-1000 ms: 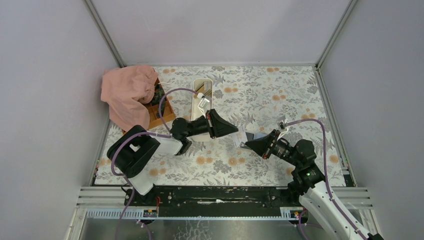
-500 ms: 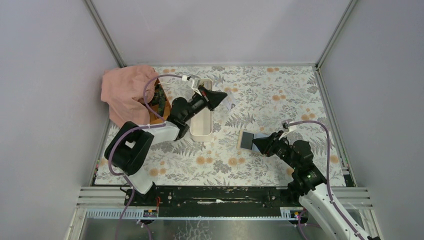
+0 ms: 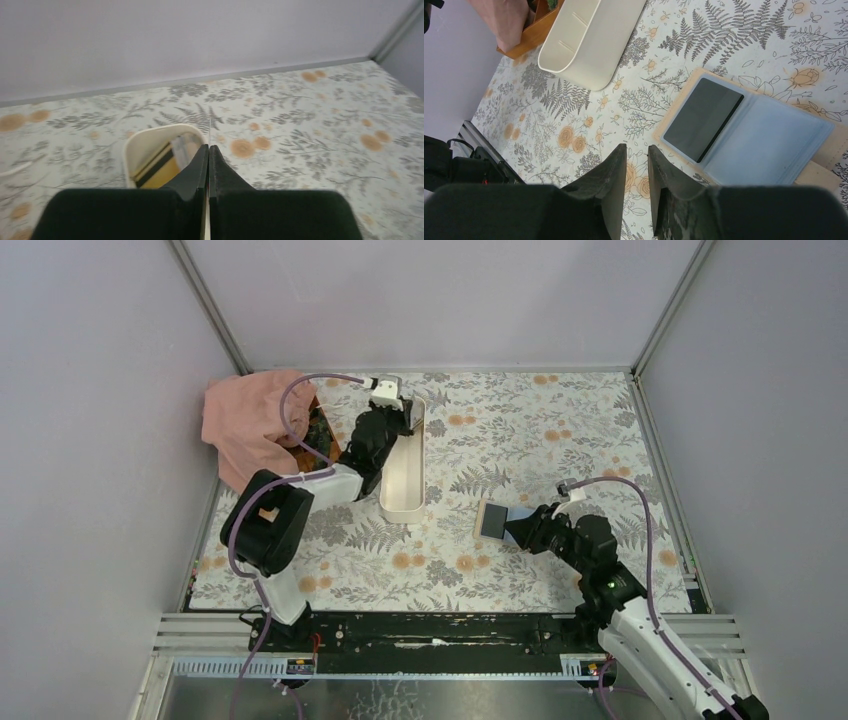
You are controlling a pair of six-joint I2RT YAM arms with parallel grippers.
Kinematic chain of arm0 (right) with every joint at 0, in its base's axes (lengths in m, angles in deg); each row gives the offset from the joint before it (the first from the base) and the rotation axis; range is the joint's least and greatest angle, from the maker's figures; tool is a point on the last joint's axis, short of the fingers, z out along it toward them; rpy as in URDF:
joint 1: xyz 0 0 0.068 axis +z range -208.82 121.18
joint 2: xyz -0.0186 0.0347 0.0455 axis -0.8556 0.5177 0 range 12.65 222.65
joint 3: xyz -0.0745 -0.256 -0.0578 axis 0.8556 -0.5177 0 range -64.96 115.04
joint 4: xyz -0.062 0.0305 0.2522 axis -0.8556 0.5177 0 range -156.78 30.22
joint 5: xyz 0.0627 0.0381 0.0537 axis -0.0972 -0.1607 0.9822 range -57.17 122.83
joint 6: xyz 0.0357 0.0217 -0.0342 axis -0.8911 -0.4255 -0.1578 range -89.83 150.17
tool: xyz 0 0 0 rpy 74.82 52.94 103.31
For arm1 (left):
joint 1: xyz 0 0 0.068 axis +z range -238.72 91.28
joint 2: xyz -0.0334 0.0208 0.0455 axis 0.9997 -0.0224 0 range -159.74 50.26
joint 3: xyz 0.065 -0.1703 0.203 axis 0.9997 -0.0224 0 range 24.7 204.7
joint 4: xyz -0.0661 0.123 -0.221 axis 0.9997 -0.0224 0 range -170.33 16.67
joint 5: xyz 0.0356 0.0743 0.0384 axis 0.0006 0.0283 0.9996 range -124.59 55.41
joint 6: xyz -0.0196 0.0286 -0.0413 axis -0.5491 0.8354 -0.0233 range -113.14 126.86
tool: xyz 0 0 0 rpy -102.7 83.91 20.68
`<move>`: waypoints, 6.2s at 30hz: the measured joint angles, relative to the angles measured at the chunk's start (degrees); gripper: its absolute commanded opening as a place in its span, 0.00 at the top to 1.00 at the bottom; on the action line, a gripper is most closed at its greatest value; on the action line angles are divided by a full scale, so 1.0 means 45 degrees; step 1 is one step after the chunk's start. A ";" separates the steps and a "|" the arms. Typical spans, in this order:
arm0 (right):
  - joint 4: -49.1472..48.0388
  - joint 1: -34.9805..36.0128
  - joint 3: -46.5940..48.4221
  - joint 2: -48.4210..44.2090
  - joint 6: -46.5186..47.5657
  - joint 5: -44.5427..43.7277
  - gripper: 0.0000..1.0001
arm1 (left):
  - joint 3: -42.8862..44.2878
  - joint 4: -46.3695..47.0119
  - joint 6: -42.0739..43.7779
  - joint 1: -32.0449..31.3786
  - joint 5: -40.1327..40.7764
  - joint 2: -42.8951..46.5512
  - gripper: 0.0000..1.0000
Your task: Take the credit cards out of the card holder
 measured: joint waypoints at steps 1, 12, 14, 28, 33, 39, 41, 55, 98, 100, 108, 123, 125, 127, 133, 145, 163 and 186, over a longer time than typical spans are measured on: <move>-0.0058 0.0000 0.0000 0.0087 0.0000 0.0010 0.71 | 0.0000 -0.0034 0.0262 0.0087 0.0272 -0.0024 1.00; -0.0656 0.0000 0.0000 0.1214 0.0044 0.0359 0.71 | 0.0005 0.1044 0.2351 0.0641 0.2463 -0.1399 1.00; -0.0743 0.0000 0.0000 0.1268 0.0049 0.0437 0.71 | 0.0097 0.1030 0.2574 0.0646 0.2526 -0.1855 1.00; -0.1064 0.0000 0.0000 0.1739 0.0087 0.0782 0.72 | 0.2754 0.0991 0.3891 0.0806 0.2759 -0.3803 1.00; -0.1214 0.0000 0.0005 0.2195 0.0121 0.0797 0.72 | 0.3026 0.0811 0.4022 0.0850 0.2778 -0.4318 1.00; -0.1326 0.0000 0.0005 0.2477 0.0180 0.0797 0.73 | 0.3026 0.0486 0.3876 0.0986 0.2686 -0.4449 0.89; -0.1394 0.0000 0.0005 0.2545 0.0180 0.0797 0.72 | 0.3031 0.0432 0.3755 0.1044 0.2657 -0.4449 0.77; -0.1574 0.0000 0.0005 0.2710 0.0185 0.0797 0.73 | 0.3473 -0.0160 0.3011 0.1243 0.2157 -0.4634 0.55; -0.2424 -0.0321 0.0350 0.5887 -0.1773 -0.2147 0.93 | -0.3735 0.0787 -0.5629 -0.4799 -0.4352 -0.0733 1.00; -0.2628 -0.0554 0.0345 0.6130 -0.1821 -0.1967 0.92 | -0.3706 0.0957 -0.5872 -0.4959 -0.4668 -0.1059 1.00; -0.3419 -0.1860 0.0175 0.7849 -0.1991 -0.0957 0.89 | -0.3623 0.1103 -0.6557 -0.5226 -0.4979 -0.1715 1.00; -0.4731 -0.2263 -0.0049 0.8510 -0.1928 0.0937 0.68 | -0.3881 0.1443 -0.6994 -0.5260 -0.4945 -0.2501 1.00; -0.4993 -0.2273 -0.0199 0.8179 -0.1919 0.1219 0.68 | -0.3891 0.1535 -0.7043 -0.5285 -0.4940 -0.2565 1.00; -0.5260 -0.2273 -0.0330 0.7912 -0.1919 0.1447 0.68 | -0.3891 0.1593 -0.7048 -0.5289 -0.4940 -0.2594 1.00; -0.6047 -0.2273 -0.0452 0.7883 -0.1928 0.1904 0.65 | -0.3895 0.1700 -0.7125 -0.5289 -0.4940 -0.2652 1.00; -0.7776 -0.2278 -0.0442 1.0695 -0.2161 0.2487 0.57 | -0.3895 0.2025 -0.7189 -0.5294 -0.4945 -0.2817 1.00; -0.8514 -0.2278 -0.0461 1.1332 -0.2584 0.2550 0.65 | -0.3905 0.2108 -0.7067 -0.5289 -0.4949 -0.2555 0.86; -0.7849 -0.2351 -0.0680 1.0443 -0.2759 0.1685 0.76 | -0.1642 0.1370 -0.6683 -0.4036 -0.5401 -0.3934 1.00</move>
